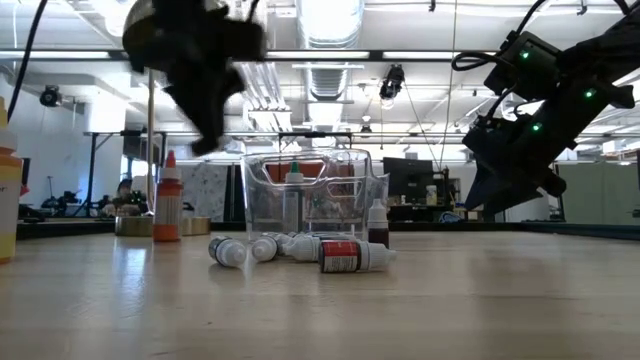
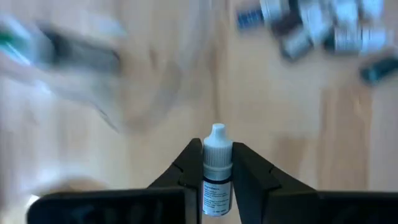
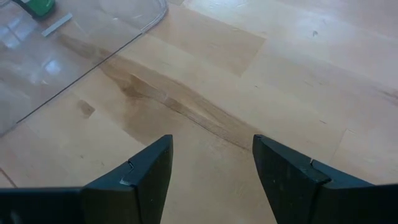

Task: Pick & Place food coloring
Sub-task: Put the top small red food coloring bottle into the transparent bin

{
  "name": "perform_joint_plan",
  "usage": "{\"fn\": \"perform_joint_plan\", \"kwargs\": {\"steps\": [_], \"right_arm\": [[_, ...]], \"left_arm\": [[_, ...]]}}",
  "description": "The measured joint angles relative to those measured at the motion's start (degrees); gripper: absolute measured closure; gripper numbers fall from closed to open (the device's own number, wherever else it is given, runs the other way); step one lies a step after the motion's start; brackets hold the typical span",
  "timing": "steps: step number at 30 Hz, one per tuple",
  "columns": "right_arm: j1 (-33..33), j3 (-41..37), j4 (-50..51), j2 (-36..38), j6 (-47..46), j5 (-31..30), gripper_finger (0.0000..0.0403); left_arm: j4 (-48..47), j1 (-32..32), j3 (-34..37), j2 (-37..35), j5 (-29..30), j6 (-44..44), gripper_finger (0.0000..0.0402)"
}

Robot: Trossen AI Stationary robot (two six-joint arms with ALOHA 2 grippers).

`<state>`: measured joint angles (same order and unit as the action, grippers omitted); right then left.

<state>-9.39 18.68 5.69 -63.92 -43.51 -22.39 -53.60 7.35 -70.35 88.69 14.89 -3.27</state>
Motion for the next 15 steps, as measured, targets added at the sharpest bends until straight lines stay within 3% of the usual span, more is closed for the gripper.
{"fn": "perform_joint_plan", "kwargs": {"steps": [9, 15], "right_arm": [[0.0, 0.0, 0.2, 0.0, 0.0, 0.7, 0.0188], [0.0, 0.0, 1.9, 0.0, 0.0, 1.9, 0.0188]], "left_arm": [[17.7, -7.3, -5.5, 2.6, -1.1, 3.7, 0.0333], [14.5, -7.4, -5.7, 2.3, 0.8, 2.9, 0.0282]]}}
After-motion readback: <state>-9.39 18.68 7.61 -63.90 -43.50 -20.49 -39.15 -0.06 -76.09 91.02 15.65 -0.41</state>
